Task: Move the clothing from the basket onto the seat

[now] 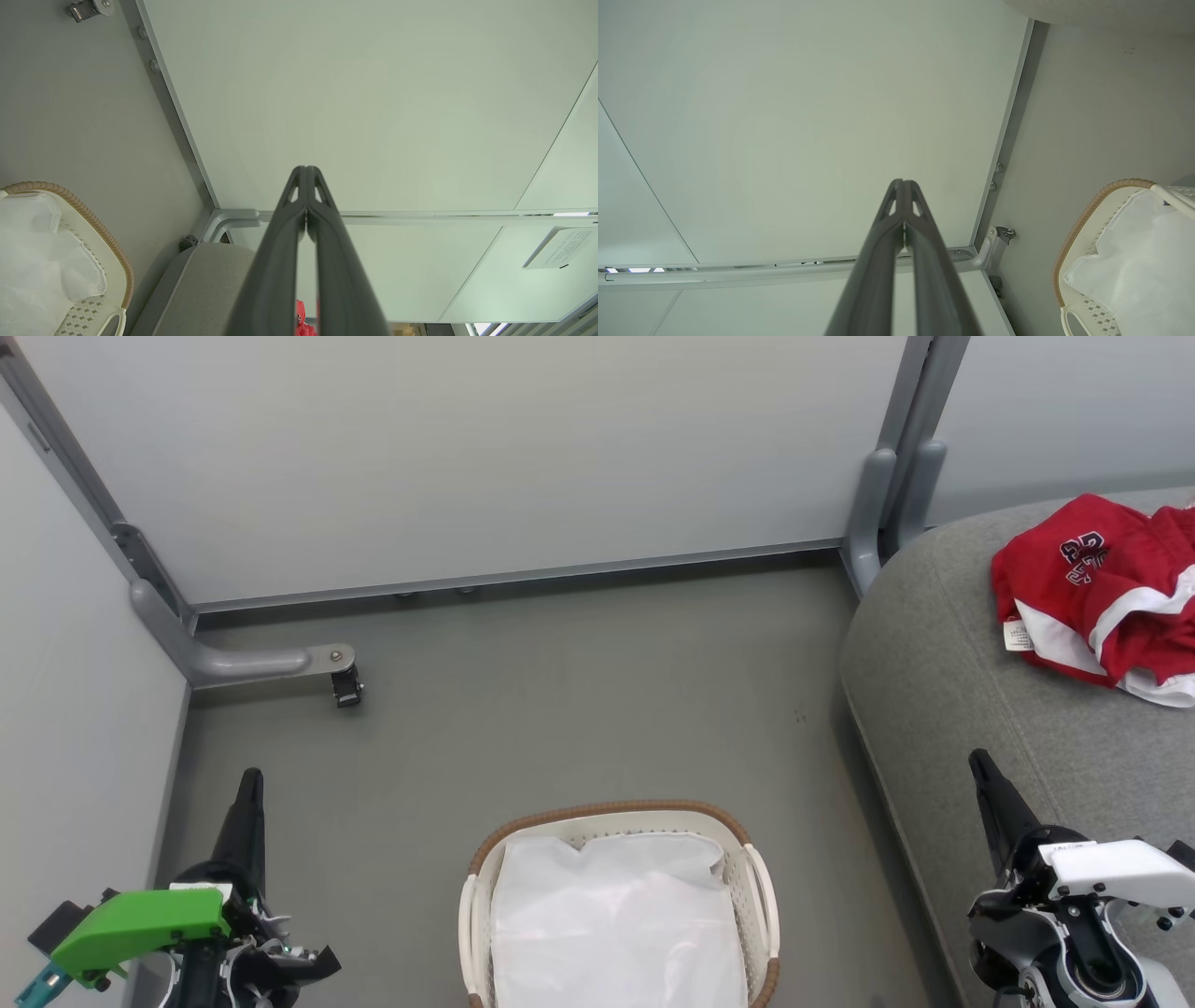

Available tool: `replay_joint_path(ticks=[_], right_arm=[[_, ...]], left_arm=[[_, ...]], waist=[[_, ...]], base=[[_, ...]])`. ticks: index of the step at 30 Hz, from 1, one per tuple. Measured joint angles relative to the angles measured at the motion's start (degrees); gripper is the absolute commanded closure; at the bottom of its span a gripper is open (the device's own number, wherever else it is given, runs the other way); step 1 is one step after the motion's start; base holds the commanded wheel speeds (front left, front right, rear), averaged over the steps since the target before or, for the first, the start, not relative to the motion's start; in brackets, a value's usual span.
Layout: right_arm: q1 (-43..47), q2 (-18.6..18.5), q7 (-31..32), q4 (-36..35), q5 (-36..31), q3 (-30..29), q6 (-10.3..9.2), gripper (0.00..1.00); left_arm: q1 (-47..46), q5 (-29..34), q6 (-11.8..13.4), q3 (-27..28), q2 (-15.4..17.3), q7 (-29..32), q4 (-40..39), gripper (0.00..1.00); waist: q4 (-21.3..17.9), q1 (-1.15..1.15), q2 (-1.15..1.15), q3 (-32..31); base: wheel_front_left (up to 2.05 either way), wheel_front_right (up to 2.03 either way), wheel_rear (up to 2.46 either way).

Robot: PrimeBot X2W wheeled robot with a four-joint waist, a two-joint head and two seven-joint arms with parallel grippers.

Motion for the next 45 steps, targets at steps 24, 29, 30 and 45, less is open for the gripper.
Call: replay_joint_path(ticks=[24,29,30,45], right_arm=[[0.0,0.0,0.0,0.0,0.0,0.0,0.0,1.0],[0.0,0.0,0.0,0.0,0.0,0.0,0.0,1.0],[0.0,0.0,0.0,0.0,0.0,0.0,0.0,1.0],[0.0,0.0,0.0,0.0,0.0,0.0,0.0,1.0]], left_arm=[[0.0,0.0,0.0,0.0,0.0,0.0,0.0,1.0],[0.0,0.0,0.0,0.0,0.0,0.0,0.0,1.0],[0.0,0.0,0.0,0.0,0.0,0.0,0.0,1.0],[0.0,-0.1,0.0,0.0,0.0,0.0,0.0,1.0]], waist=[[0.0,0.0,0.0,0.0],[0.0,0.0,0.0,0.0],[0.0,0.0,0.0,0.0],[0.0,0.0,0.0,0.0]], base=[[0.0,0.0,0.0],[0.0,0.0,0.0],[0.0,0.0,0.0],[0.0,0.0,0.0]])
